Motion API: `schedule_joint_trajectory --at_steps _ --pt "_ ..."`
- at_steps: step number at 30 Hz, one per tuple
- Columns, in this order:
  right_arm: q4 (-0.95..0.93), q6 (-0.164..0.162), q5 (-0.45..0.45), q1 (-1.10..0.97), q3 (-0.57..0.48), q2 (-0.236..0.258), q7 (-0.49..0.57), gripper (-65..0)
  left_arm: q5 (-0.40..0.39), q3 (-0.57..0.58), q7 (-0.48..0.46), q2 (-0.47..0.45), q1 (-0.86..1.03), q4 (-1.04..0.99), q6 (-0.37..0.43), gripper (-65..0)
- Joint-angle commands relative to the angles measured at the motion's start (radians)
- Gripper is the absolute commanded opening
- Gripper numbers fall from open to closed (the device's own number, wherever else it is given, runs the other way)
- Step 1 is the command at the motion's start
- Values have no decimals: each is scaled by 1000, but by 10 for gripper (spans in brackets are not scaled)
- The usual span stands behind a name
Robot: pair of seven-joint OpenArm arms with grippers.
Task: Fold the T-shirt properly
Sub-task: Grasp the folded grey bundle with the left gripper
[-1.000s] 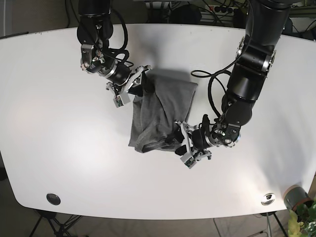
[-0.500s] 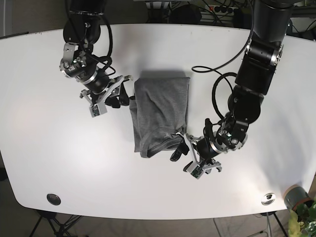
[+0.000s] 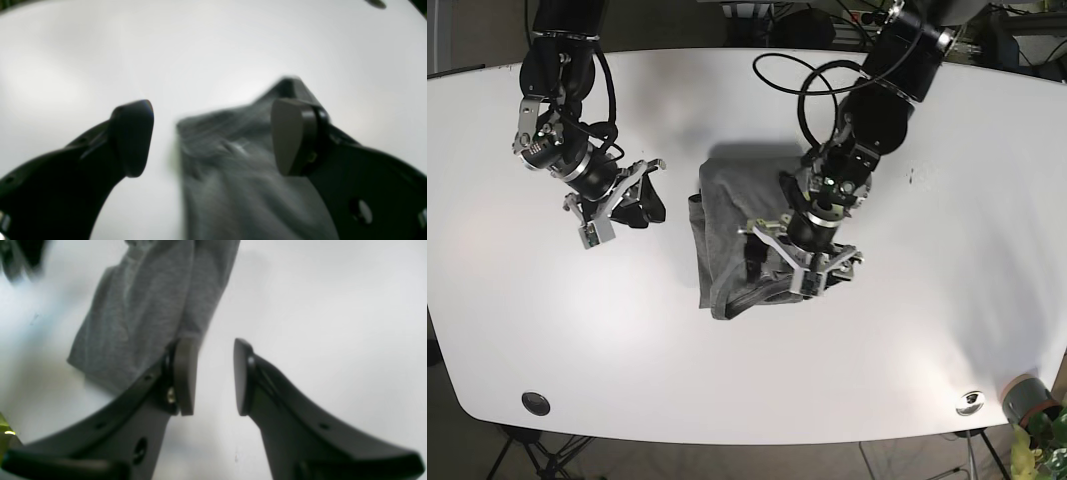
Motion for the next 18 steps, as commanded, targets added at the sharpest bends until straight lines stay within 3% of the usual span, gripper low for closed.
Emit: schedule_joint_trajectory --at_steps 1,5,8,18 --pt "18 13 30 9 0 18 -1 -479 103 7 -74 44 22 27 17 -131" --pt "19 19 30 16 2 55 -30 -479 225 4 -192 132 100 -13 17 -128" --pt "16 18 30 16 2 62 -32 -479 277 -17 -217 175 127 -63 19 -128" --pt "16 18 30 19 2 65 -33 -479 298 -50 -220 233 158 -218 19 -128"
